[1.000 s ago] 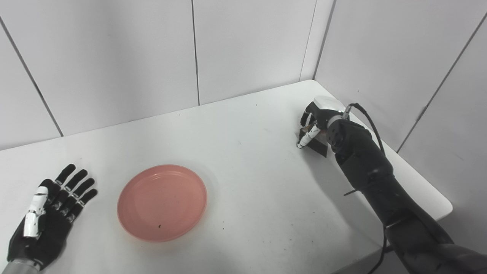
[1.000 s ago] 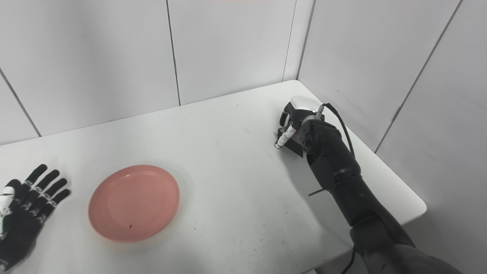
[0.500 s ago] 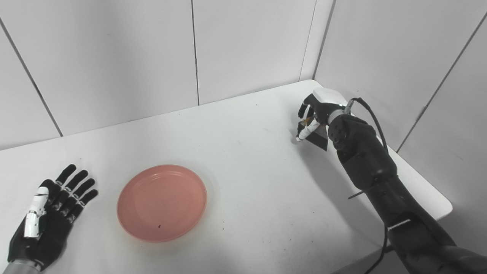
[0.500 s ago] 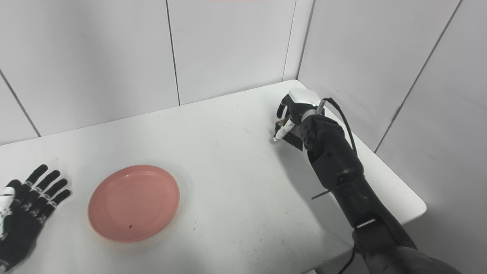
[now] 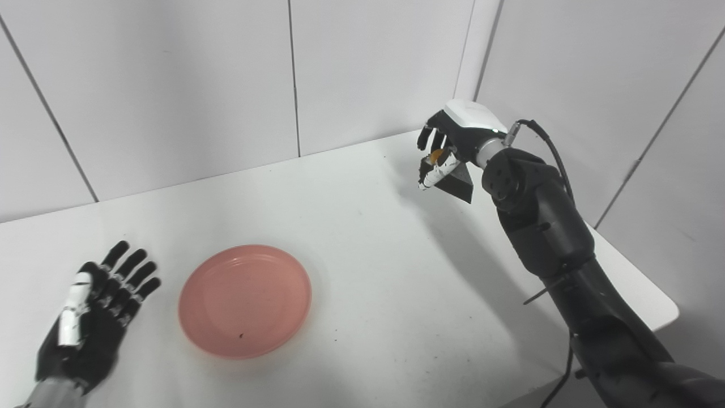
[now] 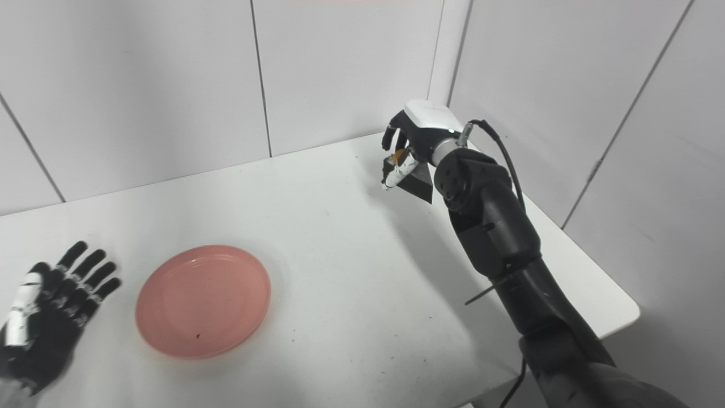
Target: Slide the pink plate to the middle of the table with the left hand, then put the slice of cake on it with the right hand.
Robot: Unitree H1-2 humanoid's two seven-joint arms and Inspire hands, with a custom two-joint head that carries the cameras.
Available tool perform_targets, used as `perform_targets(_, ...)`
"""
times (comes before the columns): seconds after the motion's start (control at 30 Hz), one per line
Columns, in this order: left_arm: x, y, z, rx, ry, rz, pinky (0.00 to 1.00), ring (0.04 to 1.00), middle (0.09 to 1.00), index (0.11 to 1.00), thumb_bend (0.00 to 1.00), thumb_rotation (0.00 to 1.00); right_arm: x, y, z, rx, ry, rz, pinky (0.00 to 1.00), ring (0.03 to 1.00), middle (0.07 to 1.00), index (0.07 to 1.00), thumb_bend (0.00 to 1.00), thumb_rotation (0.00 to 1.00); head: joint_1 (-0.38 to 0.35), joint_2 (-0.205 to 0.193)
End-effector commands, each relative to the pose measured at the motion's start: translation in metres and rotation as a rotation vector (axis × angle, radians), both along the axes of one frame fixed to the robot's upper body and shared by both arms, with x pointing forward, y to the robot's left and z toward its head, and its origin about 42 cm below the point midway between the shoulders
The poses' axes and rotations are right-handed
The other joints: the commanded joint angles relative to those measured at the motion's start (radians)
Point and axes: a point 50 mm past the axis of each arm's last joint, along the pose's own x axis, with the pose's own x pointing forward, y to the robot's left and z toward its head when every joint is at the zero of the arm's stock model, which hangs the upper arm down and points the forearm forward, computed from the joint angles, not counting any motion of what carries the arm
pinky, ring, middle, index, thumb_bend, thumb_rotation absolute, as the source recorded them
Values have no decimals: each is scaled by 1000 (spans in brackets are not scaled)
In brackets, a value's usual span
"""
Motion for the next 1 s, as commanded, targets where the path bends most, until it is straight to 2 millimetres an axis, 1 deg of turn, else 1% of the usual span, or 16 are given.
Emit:
perform_targets(0.0, -11, -6, -24, 39, 113, 6, 925, 925, 939, 943, 435, 995, 1, 16, 31, -29, -96, 36, 332, 404, 448, 546, 517, 0, 22, -1)
perform_targets(0.13, -13, -20, -21, 44, 113, 6, 952, 946, 957, 959, 391, 1000, 8, 36, 29, -28, -91, 103, 324, 397, 449, 545, 517, 0, 94, -6)
perform_targets(0.17, -13, -23, -21, 45, 114, 6, 959, 947, 957, 960, 381, 1000, 9, 40, 28, -29, -90, 115, 318, 396, 448, 543, 517, 0, 94, -6)
perform_targets(0.3, -12, -34, -23, 48, 119, 8, 959, 946, 956, 959, 375, 1000, 18, 66, 22, -13, -75, 183, 320, 395, 449, 544, 517, 0, 155, -9)
perform_targets(0.33, -12, -37, -23, 48, 121, 9, 958, 945, 956, 959, 376, 1000, 19, 70, 21, -8, -73, 195, 325, 399, 450, 543, 517, 0, 186, -8)
perform_targets(0.37, -12, -40, -23, 48, 123, 11, 955, 943, 955, 958, 377, 1000, 21, 77, 19, -2, -69, 213, 328, 400, 450, 543, 517, 0, 186, -8)
perform_targets(0.5, -11, -55, -23, 39, 138, 24, 944, 935, 944, 948, 387, 1000, 29, 105, 16, 14, -51, 298, 314, 391, 436, 546, 516, 0, 259, 2)
perform_targets(0.53, -11, -58, -23, 39, 139, 27, 943, 934, 942, 947, 390, 1000, 30, 113, 16, 22, -50, 319, 310, 390, 437, 547, 516, 0, 259, 2)
perform_targets(0.57, -11, -61, -22, 39, 140, 28, 941, 932, 940, 945, 396, 1000, 31, 120, 15, 28, -48, 335, 300, 383, 438, 547, 516, 0, 289, 6)
perform_targets(0.6, -11, -64, -22, 38, 140, 29, 940, 931, 939, 945, 398, 1000, 32, 127, 14, 39, -50, 353, 290, 375, 438, 547, 516, 0, 289, 6)
perform_targets(0.63, -11, -68, -22, 40, 139, 28, 942, 932, 941, 944, 397, 1000, 34, 135, 12, 50, -54, 379, 285, 375, 441, 547, 516, 0, 324, 12)
perform_targets(0.67, -11, -70, -21, 42, 139, 28, 940, 930, 940, 944, 396, 1000, 34, 140, 11, 57, -57, 395, 287, 377, 443, 546, 516, 0, 324, 12)
perform_targets(0.77, -9, -81, -20, 48, 137, 34, 930, 925, 936, 940, 390, 1000, 39, 162, 5, 53, -52, 459, 291, 381, 438, 542, 517, 0, 382, 24)
perform_targets(0.8, -9, -86, -19, 49, 137, 39, 928, 922, 933, 937, 390, 1000, 41, 167, 3, 50, -49, 480, 284, 372, 427, 540, 516, 0, 412, 28)
perform_targets(0.9, -6, -94, -19, 45, 145, 65, 905, 905, 914, 916, 392, 1000, 43, 180, -2, 45, -34, 531, 263, 344, 472, 493, 525, 0, 440, 33)
perform_targets(0.97, -5, -98, -18, 45, 151, 83, 879, 888, 897, 898, 389, 1000, 43, 189, -6, 40, -27, 549, 287, 366, 433, 528, 518, 0, 460, 36)
